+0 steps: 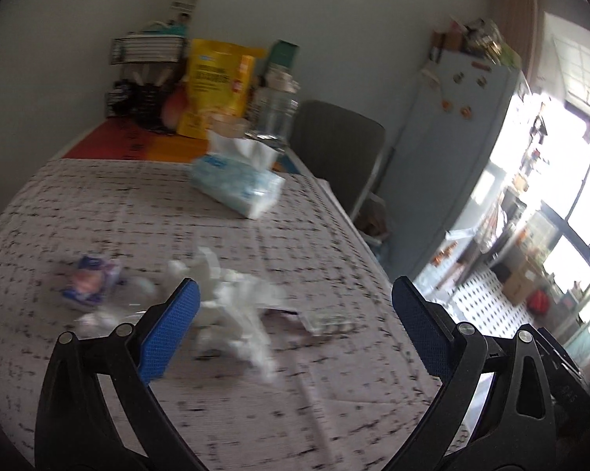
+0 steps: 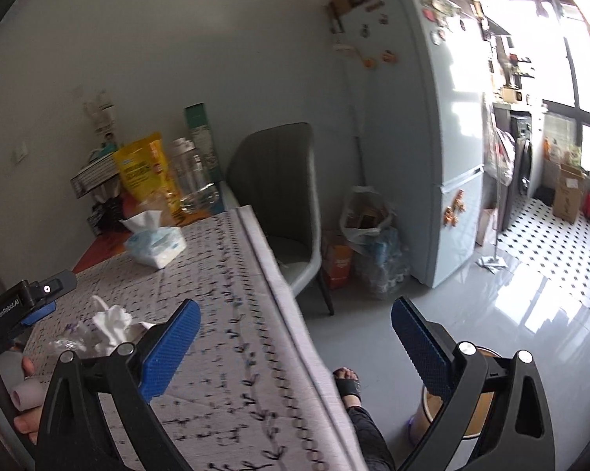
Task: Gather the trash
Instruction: 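Move both open grippers back over the table toward the remaining tissues, then grasp the crushed clear plastic bottle with the left gripper while the right gripper grasps the pill blister pack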
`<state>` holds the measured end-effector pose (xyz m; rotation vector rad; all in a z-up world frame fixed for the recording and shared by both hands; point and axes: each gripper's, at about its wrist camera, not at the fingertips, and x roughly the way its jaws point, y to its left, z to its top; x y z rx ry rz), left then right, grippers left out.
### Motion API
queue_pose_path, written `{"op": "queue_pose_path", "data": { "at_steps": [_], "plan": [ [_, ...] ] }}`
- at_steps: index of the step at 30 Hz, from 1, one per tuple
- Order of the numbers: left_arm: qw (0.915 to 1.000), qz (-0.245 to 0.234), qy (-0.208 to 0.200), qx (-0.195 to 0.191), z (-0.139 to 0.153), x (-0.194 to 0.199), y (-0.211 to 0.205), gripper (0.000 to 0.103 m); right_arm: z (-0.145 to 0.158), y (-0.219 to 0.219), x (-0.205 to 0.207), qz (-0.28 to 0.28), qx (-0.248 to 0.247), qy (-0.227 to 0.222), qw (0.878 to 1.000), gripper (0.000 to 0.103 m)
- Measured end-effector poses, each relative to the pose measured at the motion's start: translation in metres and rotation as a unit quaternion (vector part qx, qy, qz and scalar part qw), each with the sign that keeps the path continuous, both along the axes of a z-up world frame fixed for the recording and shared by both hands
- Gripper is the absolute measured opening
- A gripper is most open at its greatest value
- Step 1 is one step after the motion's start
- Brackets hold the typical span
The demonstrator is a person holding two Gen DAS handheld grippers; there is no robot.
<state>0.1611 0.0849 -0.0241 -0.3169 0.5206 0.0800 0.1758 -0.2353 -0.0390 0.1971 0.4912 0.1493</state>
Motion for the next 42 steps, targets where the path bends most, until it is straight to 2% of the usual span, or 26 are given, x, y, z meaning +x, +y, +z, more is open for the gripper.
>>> {"op": "queue_pose_path", "data": {
  "at_steps": [5,8,11,16,21,28,31,32,33,36,42],
  "plan": [
    [0.9989,0.039,-0.020,0.013,-0.004,-0.029,0.031,0.097,0.005,0.041,-0.004,0.044,-0.003,0.000,0.999,0.096],
    [0.9983,0.047,-0.025,0.023,-0.008,-0.040,0.042,0.097,0.003,0.059,-0.004,0.066,-0.001,0.005,0.998,0.096],
    [0.9986,0.043,-0.026,0.017,-0.012,-0.052,0.053,0.097,-0.001,0.073,-0.003,0.082,0.002,0.016,0.996,0.096],
    [0.9984,0.052,-0.007,0.022,-0.026,-0.071,0.077,0.097,-0.003,0.091,-0.004,0.110,0.004,0.025,0.994,0.096],
    [0.9975,0.069,0.014,-0.011,-0.044,-0.086,0.109,0.097,-0.005,0.113,-0.003,0.144,-0.007,0.035,0.989,0.096],
    [0.9948,0.083,0.044,-0.040,-0.064,-0.081,0.137,0.097,-0.022,0.142,0.005,0.189,-0.006,0.067,0.980,0.096],
    [0.9937,0.082,0.048,-0.059,-0.067,-0.073,0.140,0.097,-0.029,0.156,0.010,0.209,-0.012,0.077,0.975,0.090],
    [0.9935,0.080,0.049,-0.064,-0.069,-0.070,0.140,0.096,-0.032,0.160,0.013,0.216,-0.014,0.083,0.973,0.085],
    [0.9932,0.080,0.050,-0.069,-0.069,-0.068,0.140,0.096,-0.034,0.163,0.016,0.218,-0.014,0.088,0.972,0.081],
    [0.9922,0.076,0.054,-0.083,-0.070,-0.058,0.136,0.095,-0.042,0.166,0.024,0.213,-0.013,0.099,0.972,0.079],
    [0.9932,0.065,0.068,-0.069,-0.073,-0.030,0.118,0.095,-0.051,0.155,0.042,0.193,-0.014,0.113,0.975,0.078]
  ]
}}
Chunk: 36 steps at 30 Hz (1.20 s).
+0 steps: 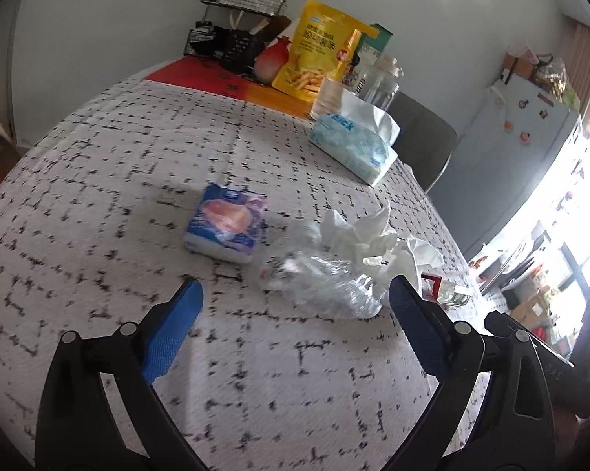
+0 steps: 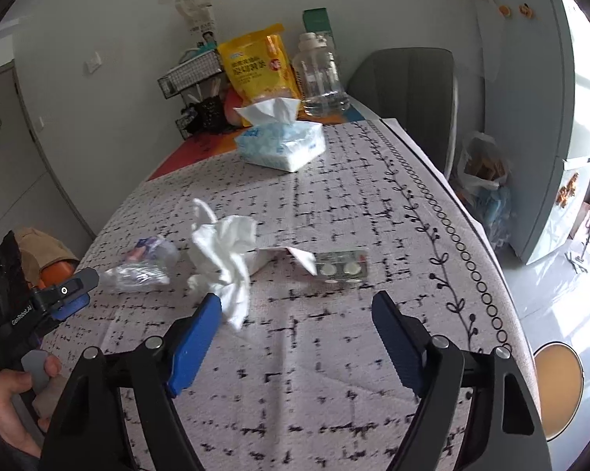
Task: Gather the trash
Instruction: 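Grasp the crushed clear plastic bottle with the left gripper while the right gripper grasps the pill blister pack, then carry the bottle in the left gripper and the blister pack in the right gripper over the bin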
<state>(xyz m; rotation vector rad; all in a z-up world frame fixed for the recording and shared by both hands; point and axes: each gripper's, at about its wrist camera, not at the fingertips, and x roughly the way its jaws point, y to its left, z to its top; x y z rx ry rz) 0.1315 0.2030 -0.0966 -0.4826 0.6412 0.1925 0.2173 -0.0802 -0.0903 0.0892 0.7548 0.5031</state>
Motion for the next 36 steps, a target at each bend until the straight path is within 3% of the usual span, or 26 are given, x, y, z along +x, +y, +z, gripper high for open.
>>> {"op": "queue_pose_path", "data": {
  "at_steps": [9,19,21,22,23,25,36],
  "plan": [
    [0.9987,0.010,0.034,0.035,-0.007,0.034,-0.014,0.095,-0.010,-0.004,0.033,-0.012,-0.018,0.021,1.000,0.074],
    [0.9967,0.015,0.043,0.066,-0.010,0.049,-0.023,0.095,-0.022,0.014,0.058,-0.003,-0.037,0.029,0.999,0.073],
    [0.9967,0.019,0.041,0.067,-0.010,0.049,-0.022,0.089,-0.024,0.016,0.062,-0.004,-0.037,0.030,0.999,0.067],
    [0.9968,0.018,0.045,0.064,-0.011,0.049,-0.020,0.078,-0.025,0.017,0.063,-0.004,-0.040,0.030,0.999,0.064],
    [0.9969,0.018,0.049,0.059,-0.012,0.050,-0.019,0.072,-0.027,0.017,0.065,-0.004,-0.042,0.033,0.999,0.055],
    [0.9978,0.021,0.045,0.044,-0.012,0.046,-0.015,0.071,-0.029,0.018,0.065,0.000,-0.043,0.041,0.998,0.040],
    [0.9983,0.032,0.016,0.046,0.004,0.015,-0.016,0.071,-0.017,0.009,0.038,0.013,-0.027,0.030,0.999,0.039]
  ]
}}
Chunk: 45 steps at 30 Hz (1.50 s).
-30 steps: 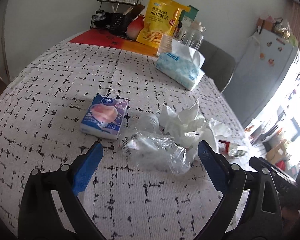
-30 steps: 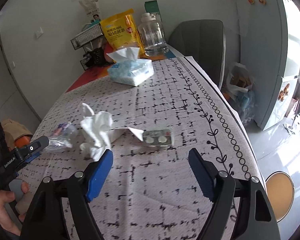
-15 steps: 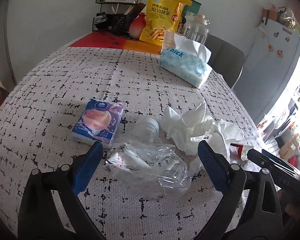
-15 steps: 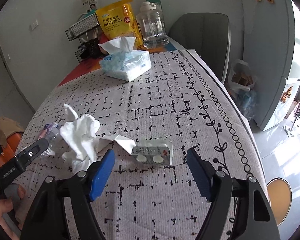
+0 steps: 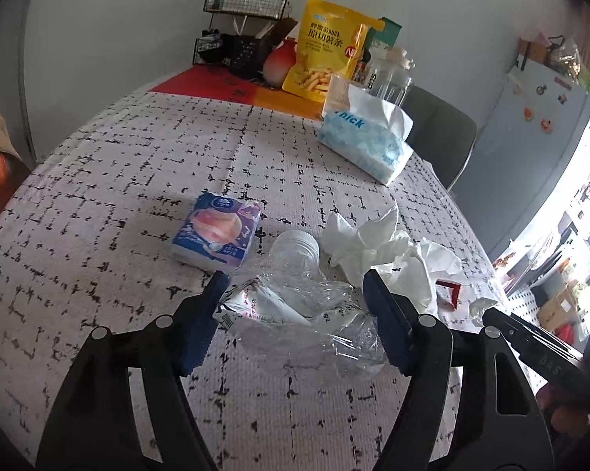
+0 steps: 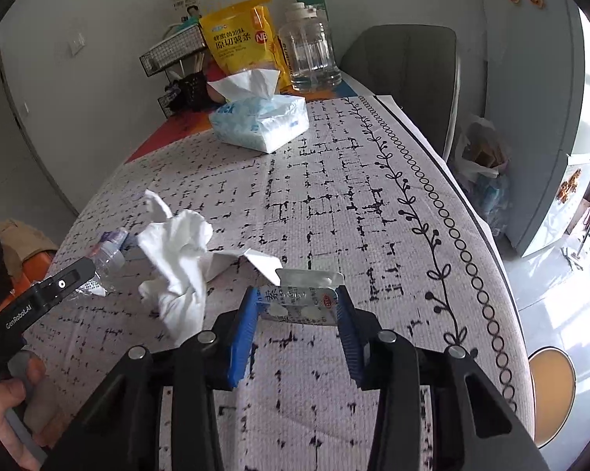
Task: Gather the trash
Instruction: 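Carry the bottle in the left gripper and the blister pack in the right gripper over the bin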
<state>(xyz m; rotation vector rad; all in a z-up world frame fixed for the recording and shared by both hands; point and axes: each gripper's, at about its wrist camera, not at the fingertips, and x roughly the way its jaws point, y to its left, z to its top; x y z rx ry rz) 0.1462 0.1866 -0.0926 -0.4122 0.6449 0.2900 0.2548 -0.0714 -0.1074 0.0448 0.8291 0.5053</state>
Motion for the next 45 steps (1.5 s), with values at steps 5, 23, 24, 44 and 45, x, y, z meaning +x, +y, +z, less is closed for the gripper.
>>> {"op": "queue_pose_path", "data": {
  "at_steps": [5,23,24,44,45],
  "plan": [
    [0.9999,0.004,-0.016,0.005,0.011,-0.015,-0.004,0.071,0.006,-0.008,-0.013,-0.002,0.010,-0.004,1.000,0.039],
    [0.9980,-0.027,-0.055,0.017,0.038,-0.043,-0.049,0.071,0.024,-0.052,-0.058,-0.018,0.030,-0.029,0.999,0.040],
    [0.9978,-0.031,-0.055,0.018,0.039,-0.043,-0.052,0.071,0.024,-0.056,-0.060,-0.020,0.031,-0.031,0.999,0.040],
    [0.9867,-0.148,-0.061,0.029,0.050,0.022,-0.175,0.071,0.028,-0.173,-0.060,-0.112,0.057,-0.044,0.991,0.040],
    [0.9852,-0.158,-0.059,0.028,0.049,0.028,-0.187,0.071,0.027,-0.181,-0.060,-0.117,0.058,-0.045,0.990,0.039]
  ]
}}
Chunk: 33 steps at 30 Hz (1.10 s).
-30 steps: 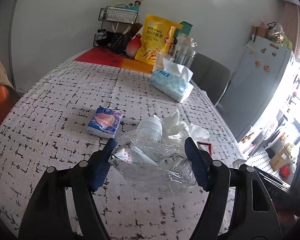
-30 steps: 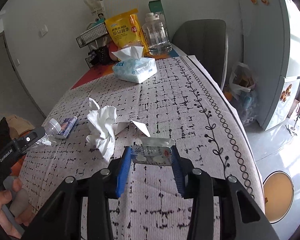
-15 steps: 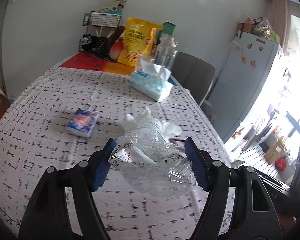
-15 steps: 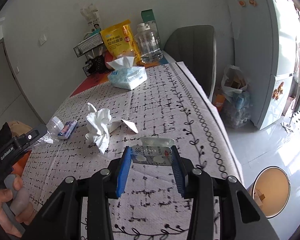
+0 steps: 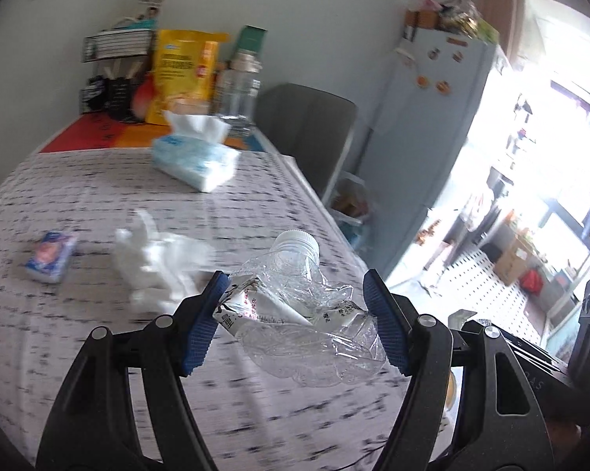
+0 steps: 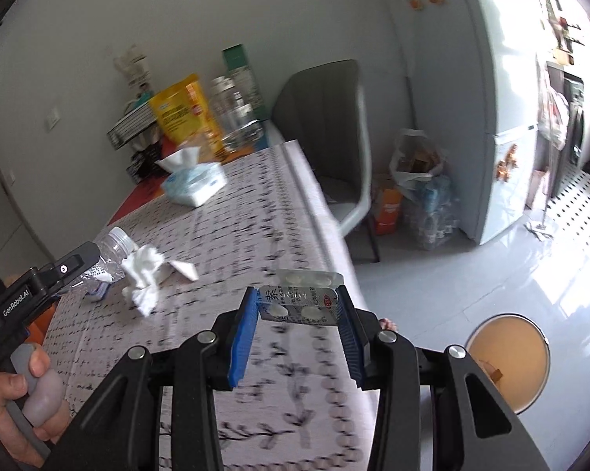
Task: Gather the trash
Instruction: 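Carry the bottle in the left gripper and the blister pack in the right gripper over the bin, then open the right gripper to drop the blister pack while the left gripper drops the bottle into the bin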
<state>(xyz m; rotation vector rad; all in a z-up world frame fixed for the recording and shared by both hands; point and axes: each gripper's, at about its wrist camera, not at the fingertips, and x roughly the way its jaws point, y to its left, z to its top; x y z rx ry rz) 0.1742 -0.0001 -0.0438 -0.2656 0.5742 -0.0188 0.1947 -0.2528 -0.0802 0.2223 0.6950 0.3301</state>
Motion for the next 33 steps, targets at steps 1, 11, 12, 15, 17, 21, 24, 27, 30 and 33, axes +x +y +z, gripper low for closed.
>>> {"op": "queue_pose_path", "data": {
  "at_steps": [1,11,12,15,17,21,24,27,30,33],
  "plan": [
    [1.0000,-0.008,0.002,0.000,-0.001,0.004,-0.009,0.071,-0.001,-0.007,0.000,-0.005,0.001,0.000,1.000,0.039],
    [0.9947,-0.099,0.027,0.005,-0.014,0.052,-0.114,0.071,-0.015,-0.113,0.005,-0.096,0.018,0.006,0.995,0.039],
    [0.9939,-0.106,0.030,0.005,-0.015,0.056,-0.122,0.071,-0.018,-0.122,0.006,-0.103,0.020,0.008,0.994,0.039],
    [0.9910,-0.127,0.041,0.007,-0.021,0.069,-0.149,0.071,-0.030,-0.150,0.009,-0.129,0.028,0.018,0.991,0.040],
    [0.9886,-0.142,0.049,0.009,-0.027,0.078,-0.168,0.071,-0.037,-0.166,0.010,-0.141,0.033,0.023,0.989,0.040],
    [0.9839,-0.166,0.066,0.007,-0.038,0.093,-0.197,0.071,-0.056,-0.196,0.013,-0.167,0.034,0.036,0.985,0.040],
    [0.9801,-0.182,0.079,0.009,-0.047,0.105,-0.219,0.071,-0.071,-0.214,0.017,-0.183,0.032,0.050,0.981,0.040],
    [0.9759,-0.196,0.094,0.013,-0.058,0.116,-0.240,0.071,-0.087,-0.232,0.023,-0.199,0.027,0.060,0.978,0.040],
    [0.9716,-0.211,0.106,0.018,-0.068,0.126,-0.259,0.071,-0.105,-0.252,0.031,-0.216,0.031,0.073,0.973,0.040],
    [0.9679,-0.222,0.115,0.022,-0.075,0.131,-0.275,0.071,-0.122,-0.269,0.038,-0.234,0.033,0.082,0.968,0.051]
  ]
}}
